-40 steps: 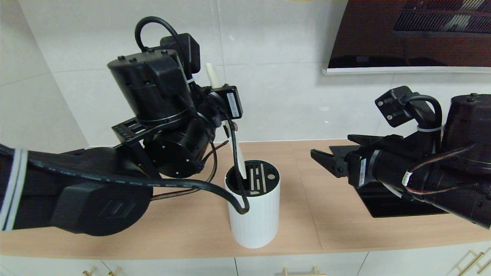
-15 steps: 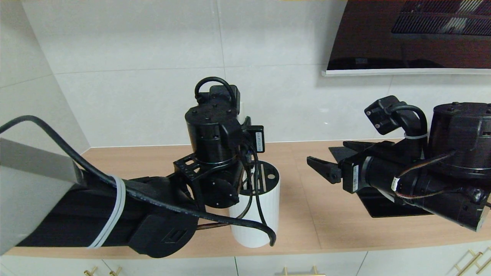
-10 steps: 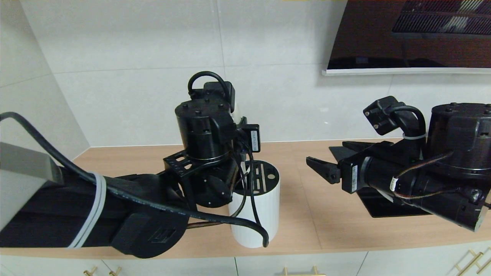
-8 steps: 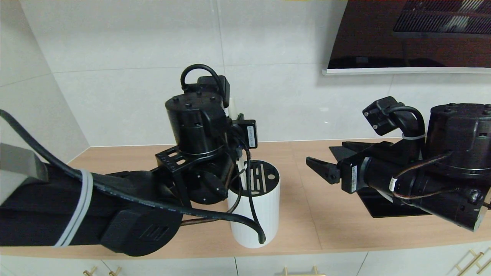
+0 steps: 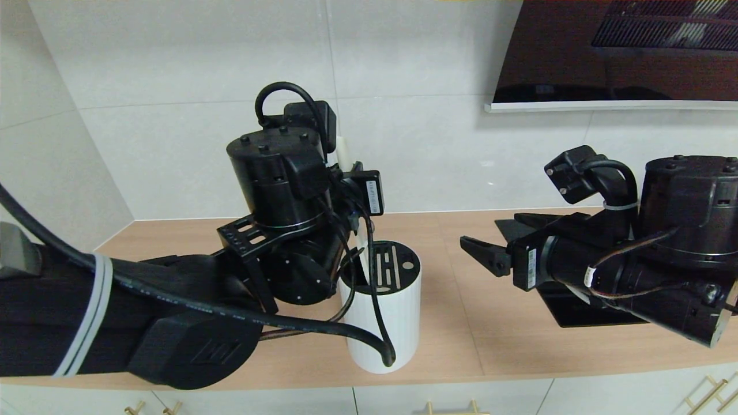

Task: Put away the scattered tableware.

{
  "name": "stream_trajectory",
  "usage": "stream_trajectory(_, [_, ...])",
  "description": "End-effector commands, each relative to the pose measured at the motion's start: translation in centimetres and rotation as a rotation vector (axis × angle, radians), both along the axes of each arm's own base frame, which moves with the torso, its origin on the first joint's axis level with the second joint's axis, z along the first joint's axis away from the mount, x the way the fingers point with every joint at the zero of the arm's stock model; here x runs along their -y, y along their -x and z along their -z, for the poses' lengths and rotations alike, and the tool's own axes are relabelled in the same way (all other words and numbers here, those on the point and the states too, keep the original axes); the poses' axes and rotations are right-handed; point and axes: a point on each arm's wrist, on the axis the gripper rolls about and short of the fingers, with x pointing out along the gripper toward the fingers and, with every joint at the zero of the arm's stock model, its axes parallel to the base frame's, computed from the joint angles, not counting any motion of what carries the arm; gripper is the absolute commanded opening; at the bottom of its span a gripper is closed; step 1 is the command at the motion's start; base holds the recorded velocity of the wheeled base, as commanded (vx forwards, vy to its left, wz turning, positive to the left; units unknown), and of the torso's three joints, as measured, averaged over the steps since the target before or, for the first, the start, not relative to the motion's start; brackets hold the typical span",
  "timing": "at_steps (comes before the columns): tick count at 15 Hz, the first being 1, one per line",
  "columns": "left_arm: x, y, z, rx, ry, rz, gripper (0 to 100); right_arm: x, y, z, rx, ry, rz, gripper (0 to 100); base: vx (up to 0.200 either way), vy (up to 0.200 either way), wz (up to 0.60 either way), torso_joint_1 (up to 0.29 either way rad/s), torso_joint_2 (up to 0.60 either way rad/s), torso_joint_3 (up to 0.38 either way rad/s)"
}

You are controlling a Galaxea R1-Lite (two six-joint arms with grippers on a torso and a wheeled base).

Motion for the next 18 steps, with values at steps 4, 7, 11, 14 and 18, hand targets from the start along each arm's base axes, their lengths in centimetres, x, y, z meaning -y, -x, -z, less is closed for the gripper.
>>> stream_trajectory(4, [0.8, -0.6, 2.5, -0.061, -0.059, 0.007, 0, -0.1, -0.1, 0.3, -0.008, 0.007, 0.001, 100, 0.0, 0.0, 0.0, 0.0, 0.0, 0.0])
stream_trajectory(7, [1.2, -1.1, 3.6, -0.084, -0.074, 0.007, 0, -0.1, -0.1, 0.3, -0.008, 0.007, 0.001, 100, 0.0, 0.0, 0.0, 0.0, 0.0, 0.0])
stream_trajectory(11, [1.6, -1.5, 6.3, -0.142, -0.109, 0.006, 0, -0.1, -0.2, 0.3, -0.009, 0.008, 0.001, 100, 0.0, 0.0, 0.0, 0.0, 0.0, 0.0])
stream_trajectory(14, [1.8, -1.6, 7.6, -0.171, -0.125, 0.007, 0, -0.1, -0.2, 0.3, -0.009, 0.008, 0.001, 100, 0.0, 0.0, 0.0, 0.0, 0.0, 0.0])
stream_trajectory(18, [1.8, -1.7, 8.5, -0.193, -0.144, 0.012, 0, -0.2, -0.2, 0.4, -0.01, 0.009, 0.001, 100, 0.0, 0.0, 0.0, 0.0, 0.0, 0.0])
